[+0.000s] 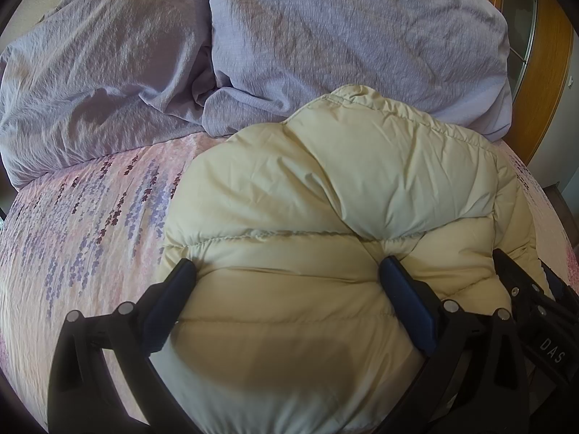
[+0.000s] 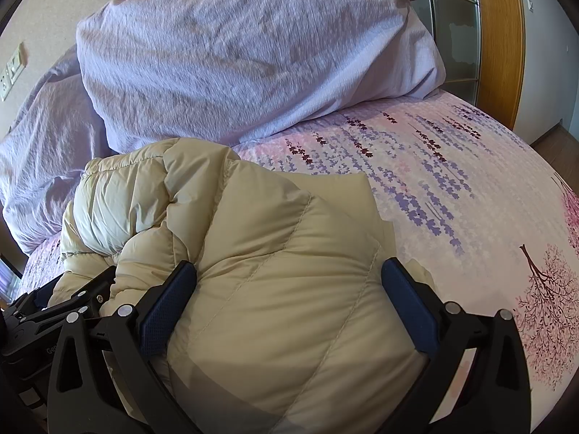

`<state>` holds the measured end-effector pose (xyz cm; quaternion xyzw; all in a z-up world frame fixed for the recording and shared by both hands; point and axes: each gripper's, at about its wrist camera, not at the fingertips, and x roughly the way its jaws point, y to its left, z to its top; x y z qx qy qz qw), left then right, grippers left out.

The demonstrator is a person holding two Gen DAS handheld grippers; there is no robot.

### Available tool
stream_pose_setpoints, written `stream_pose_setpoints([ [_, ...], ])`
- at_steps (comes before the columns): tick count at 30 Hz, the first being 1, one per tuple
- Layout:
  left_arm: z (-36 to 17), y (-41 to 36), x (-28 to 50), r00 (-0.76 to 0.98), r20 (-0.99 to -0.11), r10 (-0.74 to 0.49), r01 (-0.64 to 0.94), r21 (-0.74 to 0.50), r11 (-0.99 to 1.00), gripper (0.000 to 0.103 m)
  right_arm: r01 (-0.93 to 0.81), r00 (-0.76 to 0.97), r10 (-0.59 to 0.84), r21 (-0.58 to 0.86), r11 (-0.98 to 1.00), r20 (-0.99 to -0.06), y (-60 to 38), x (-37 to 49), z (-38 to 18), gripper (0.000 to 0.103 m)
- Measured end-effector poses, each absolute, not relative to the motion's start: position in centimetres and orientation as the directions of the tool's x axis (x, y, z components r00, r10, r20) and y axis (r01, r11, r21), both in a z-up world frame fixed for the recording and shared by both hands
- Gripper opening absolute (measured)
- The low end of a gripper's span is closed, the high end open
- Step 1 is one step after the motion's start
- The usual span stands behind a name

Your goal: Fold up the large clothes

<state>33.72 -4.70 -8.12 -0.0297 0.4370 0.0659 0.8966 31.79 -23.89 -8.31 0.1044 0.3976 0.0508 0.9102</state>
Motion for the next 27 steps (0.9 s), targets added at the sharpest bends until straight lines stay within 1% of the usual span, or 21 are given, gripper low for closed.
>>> stream_pose_setpoints([
  [22,-8.06,-4.61,33.92,0.611,-0.785,0.100,-0.150,0.010,0.989,0.101,-0.008,0.679,0.174,0.230,0.973,-0.713,-23.93,31.81,-8.29,0.102],
  [27,-8.06,-4.55,34.05,0.597,-0.796,0.096,-0.149,0.008,0.989,0.101,-0.003,0.679,0.168,0.225,0.974,-0.715,-23.82,31.79,-8.41,0.102],
])
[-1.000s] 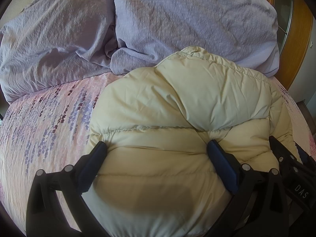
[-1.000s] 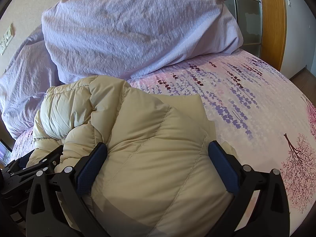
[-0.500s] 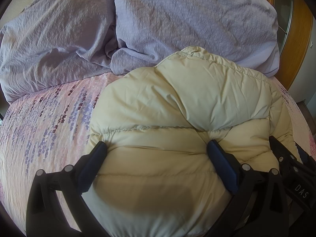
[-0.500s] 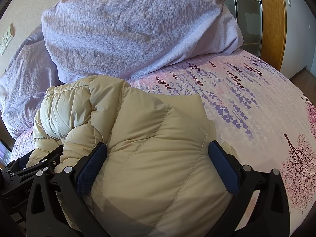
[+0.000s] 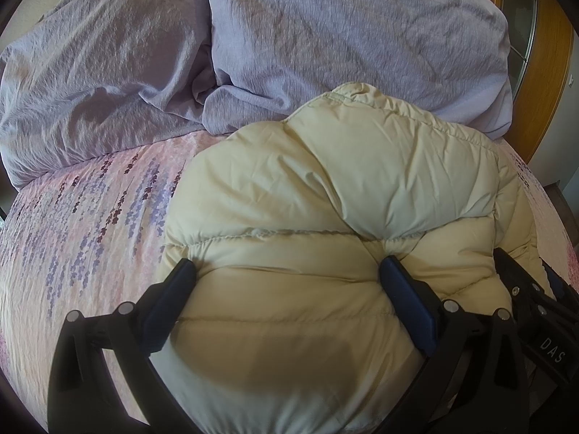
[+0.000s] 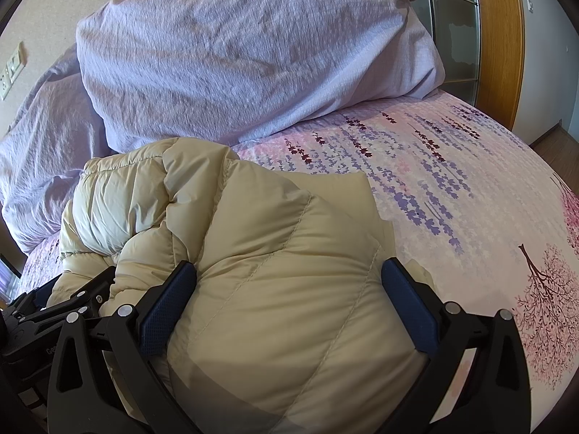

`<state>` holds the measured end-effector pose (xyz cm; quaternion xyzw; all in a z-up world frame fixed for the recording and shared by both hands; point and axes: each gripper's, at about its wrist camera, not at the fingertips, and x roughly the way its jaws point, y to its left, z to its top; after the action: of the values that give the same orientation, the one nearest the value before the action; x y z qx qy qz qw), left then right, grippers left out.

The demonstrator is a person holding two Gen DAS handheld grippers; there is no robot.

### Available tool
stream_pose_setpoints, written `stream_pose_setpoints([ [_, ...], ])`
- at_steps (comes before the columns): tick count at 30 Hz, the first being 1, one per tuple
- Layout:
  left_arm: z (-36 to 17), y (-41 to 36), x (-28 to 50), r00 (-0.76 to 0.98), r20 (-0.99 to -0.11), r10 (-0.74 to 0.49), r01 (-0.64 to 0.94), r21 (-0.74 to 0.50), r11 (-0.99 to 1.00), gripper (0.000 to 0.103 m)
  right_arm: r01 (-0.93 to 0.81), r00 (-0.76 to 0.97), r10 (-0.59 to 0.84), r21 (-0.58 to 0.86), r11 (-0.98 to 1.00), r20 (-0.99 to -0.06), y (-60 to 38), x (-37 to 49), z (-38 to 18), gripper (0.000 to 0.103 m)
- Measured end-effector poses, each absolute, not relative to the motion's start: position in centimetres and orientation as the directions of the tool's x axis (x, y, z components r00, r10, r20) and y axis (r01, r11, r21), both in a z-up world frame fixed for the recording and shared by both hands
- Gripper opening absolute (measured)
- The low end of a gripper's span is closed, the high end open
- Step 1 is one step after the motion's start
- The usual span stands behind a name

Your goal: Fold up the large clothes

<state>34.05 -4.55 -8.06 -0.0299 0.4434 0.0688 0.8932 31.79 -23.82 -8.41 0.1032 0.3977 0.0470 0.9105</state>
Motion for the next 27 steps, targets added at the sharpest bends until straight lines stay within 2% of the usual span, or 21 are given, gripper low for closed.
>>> stream_pose_setpoints([
  [12,-7.2,-3.5,34.4,0.533,-0.843,0.072,-0.137,-0.001,0.991,0.101,0.001,0.617,0.198,0.252,0.968,-0.761,-24.5,31.8,-8.4,0.102],
  [19,-5.6,-0.9,32.5,0.521,-0.854,0.006,-0.161,-0.091,0.983,0.101,-0.002,0.581,0.219,0.268,0.963,-0.784,-26.3,31.5,-6.4,0.102],
  [23,-4.6,0.6,31.1,0.536,-0.844,-0.007,-0.160,-0.110,0.981,0.101,0.054,0.566,0.249,0.337,0.940,-0.786,-29.0,31.4,-5.3,0.102],
  [27,-4.0,1.5,30.3,0.537,-0.843,-0.024,-0.157,-0.128,0.979,0.101,0.109,0.497,0.374,0.483,0.869,-0.783,-31.9,31.7,-5.9,0.102],
])
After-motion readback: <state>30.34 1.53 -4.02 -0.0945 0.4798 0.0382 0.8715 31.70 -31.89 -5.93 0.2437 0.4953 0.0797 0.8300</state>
